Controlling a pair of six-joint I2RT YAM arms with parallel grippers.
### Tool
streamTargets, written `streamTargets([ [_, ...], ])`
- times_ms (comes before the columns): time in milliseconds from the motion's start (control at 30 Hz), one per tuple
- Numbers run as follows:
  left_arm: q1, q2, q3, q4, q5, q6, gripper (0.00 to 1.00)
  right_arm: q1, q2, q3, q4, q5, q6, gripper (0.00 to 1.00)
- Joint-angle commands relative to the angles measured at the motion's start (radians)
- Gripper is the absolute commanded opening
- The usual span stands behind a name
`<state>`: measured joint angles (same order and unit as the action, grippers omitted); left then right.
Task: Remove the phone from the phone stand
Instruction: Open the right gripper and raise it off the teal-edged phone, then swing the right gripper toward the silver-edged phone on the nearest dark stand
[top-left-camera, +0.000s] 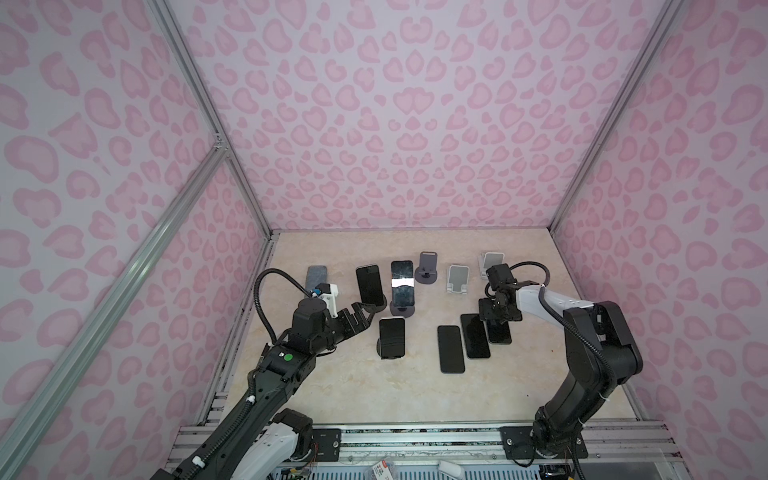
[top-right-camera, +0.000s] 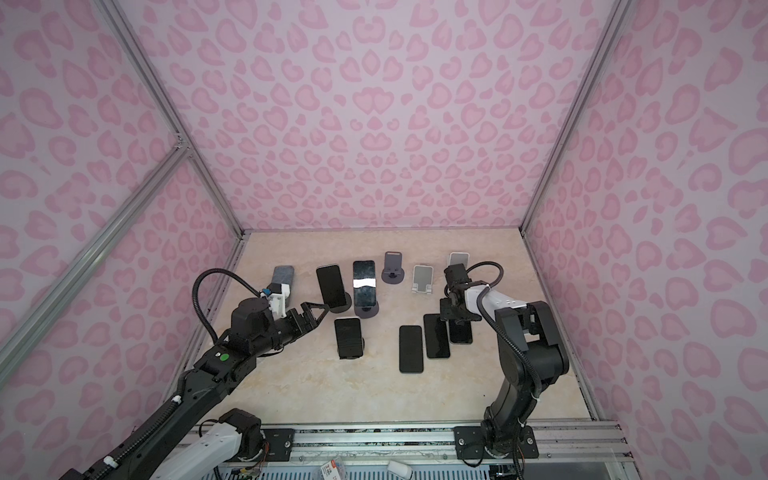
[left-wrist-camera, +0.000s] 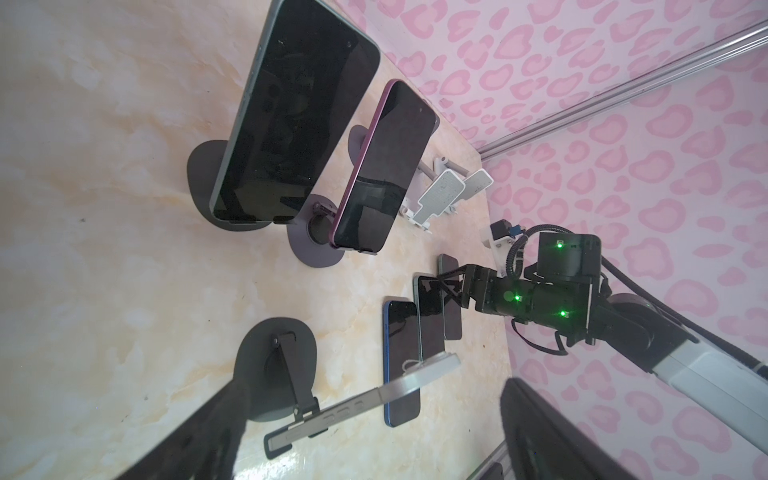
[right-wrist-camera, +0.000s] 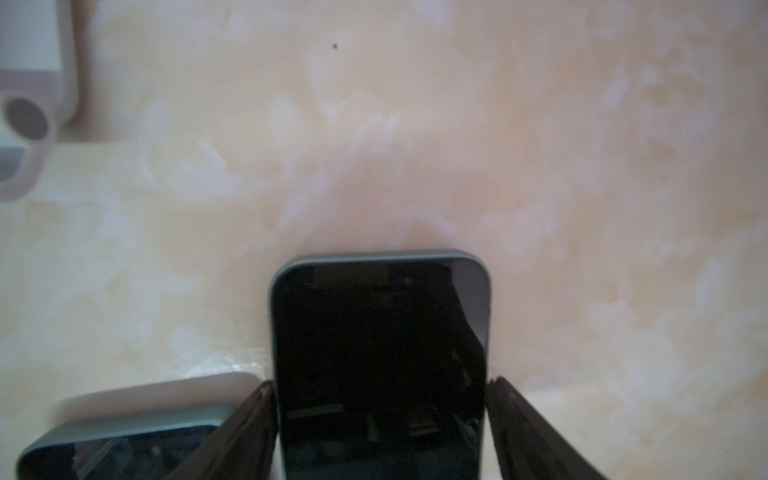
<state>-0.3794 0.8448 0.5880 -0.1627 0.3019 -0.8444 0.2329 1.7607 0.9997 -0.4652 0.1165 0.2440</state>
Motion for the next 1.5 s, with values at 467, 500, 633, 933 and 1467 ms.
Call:
streamTargets([
  [467, 0.000, -0.010, 0.032, 0.011, -0.036, 0.034, 0.97, 0.058, -0.141, 0.001, -0.129, 0.149, 0.024, 0.82],
  [500, 0.000, -0.015, 0.037, 0.003, -0.044, 0.041, 0.97, 0.065, -0.175, 0.003, -0.128, 0.166, 0.031, 0.82],
  [633, 0.000, -0.043, 0.042, 0.002, -0.071, 0.045, 0.97, 0.148, -0.307, -0.011, -0.069, 0.266, 0.088, 0.82],
  [933, 0.000, -0.028, 0.026, -0.051, -0.139, 0.045, 0.99, 0.484, -0.409, 0.002, 0.003, 0.553, 0.257, 0.82],
  [1467, 0.000, -0.317, -0.129, -0.181, -0.223, -0.007, 0.99, 0.692, -0.600, -0.174, 0.188, 0.639, 0.450, 0.80],
])
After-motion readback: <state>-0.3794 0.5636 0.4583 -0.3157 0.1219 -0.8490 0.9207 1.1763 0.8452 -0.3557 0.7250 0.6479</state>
